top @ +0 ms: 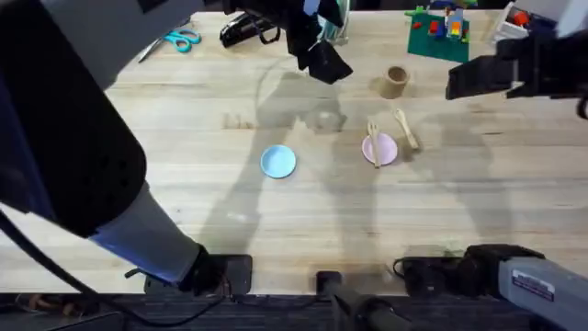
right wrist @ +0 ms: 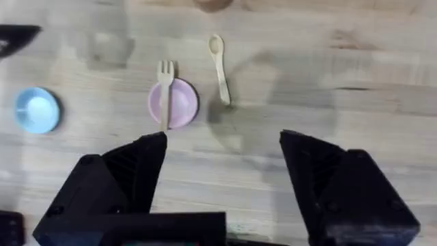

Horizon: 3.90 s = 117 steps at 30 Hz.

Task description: Pick up a utensil and set it on the pink plate, then put the other utensil in the container.

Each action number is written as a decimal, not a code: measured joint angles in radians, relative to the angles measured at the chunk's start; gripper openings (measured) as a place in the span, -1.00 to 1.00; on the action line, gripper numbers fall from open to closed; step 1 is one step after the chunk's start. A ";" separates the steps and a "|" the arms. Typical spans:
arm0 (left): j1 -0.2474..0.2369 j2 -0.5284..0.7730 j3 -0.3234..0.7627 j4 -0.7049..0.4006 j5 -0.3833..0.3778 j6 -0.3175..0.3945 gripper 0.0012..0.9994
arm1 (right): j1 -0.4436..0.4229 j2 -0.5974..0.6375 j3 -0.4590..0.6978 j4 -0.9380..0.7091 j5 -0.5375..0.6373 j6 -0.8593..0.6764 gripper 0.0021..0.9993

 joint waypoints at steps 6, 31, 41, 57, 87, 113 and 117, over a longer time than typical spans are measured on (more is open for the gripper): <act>0.000 0.000 0.000 0.000 0.000 0.002 0.99 | 0.011 0.109 0.000 0.001 0.071 -0.007 0.99; 0.000 0.000 0.000 0.000 0.000 0.002 0.99 | 0.064 0.442 -0.058 0.234 0.096 -0.049 0.99; 0.000 0.000 0.000 0.000 0.000 0.002 0.99 | 0.064 0.444 -0.240 0.458 0.097 -0.067 0.99; 0.000 0.000 0.000 0.000 0.000 0.002 0.99 | 0.064 0.464 -0.328 0.608 0.093 -0.090 0.99; 0.000 0.000 0.000 0.000 0.000 0.002 0.99 | 0.073 0.481 -0.315 0.644 0.097 -0.157 -0.94; 0.000 0.000 0.000 0.000 0.000 0.002 0.99 | 0.072 0.395 -0.011 0.138 0.097 -0.195 -0.94; 0.000 0.000 0.000 0.000 0.000 0.002 0.99 | 0.072 0.391 0.072 0.125 0.096 -0.250 -0.94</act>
